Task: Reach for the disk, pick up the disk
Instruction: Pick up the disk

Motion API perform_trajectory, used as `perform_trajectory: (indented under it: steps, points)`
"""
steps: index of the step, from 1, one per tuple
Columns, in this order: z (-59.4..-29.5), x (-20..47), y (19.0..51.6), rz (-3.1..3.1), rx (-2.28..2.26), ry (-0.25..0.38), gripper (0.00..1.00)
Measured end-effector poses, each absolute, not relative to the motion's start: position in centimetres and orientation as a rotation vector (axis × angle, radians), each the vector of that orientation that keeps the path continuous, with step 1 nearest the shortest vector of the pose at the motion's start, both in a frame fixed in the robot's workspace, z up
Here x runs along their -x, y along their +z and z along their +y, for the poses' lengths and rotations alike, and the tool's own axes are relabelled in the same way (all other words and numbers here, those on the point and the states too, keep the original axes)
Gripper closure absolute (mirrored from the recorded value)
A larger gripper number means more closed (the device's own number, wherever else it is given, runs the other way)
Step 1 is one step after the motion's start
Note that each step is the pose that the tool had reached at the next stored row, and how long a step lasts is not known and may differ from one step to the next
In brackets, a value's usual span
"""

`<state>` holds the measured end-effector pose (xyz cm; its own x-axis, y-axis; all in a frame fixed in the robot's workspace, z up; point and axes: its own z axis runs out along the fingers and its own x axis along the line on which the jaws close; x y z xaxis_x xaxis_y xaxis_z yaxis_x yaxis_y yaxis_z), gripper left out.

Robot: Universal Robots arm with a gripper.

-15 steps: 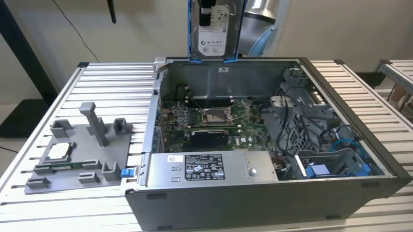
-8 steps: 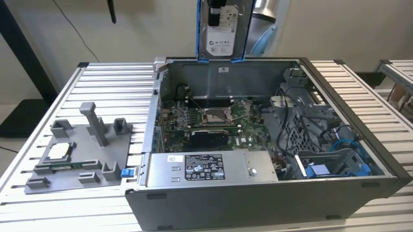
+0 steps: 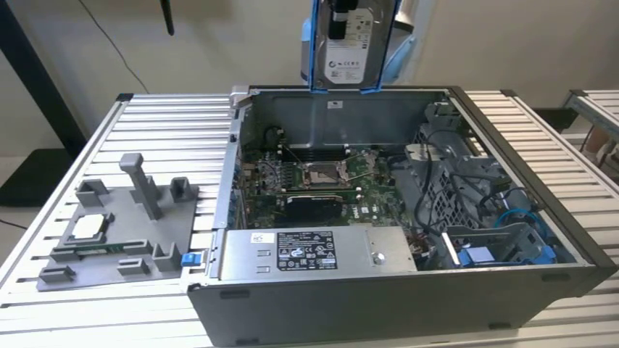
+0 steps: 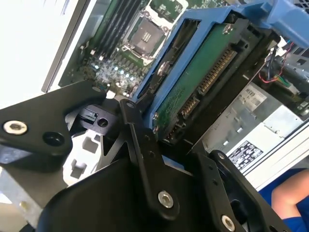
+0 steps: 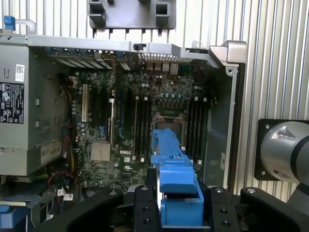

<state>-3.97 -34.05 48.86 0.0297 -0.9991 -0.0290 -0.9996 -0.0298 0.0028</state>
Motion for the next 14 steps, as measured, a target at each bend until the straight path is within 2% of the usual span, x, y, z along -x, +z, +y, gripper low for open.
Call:
perform_trajectory:
  steps: [14]
  points:
    - [-34.0,0.2,48.8,2.175,2.241,0.036,1.00]
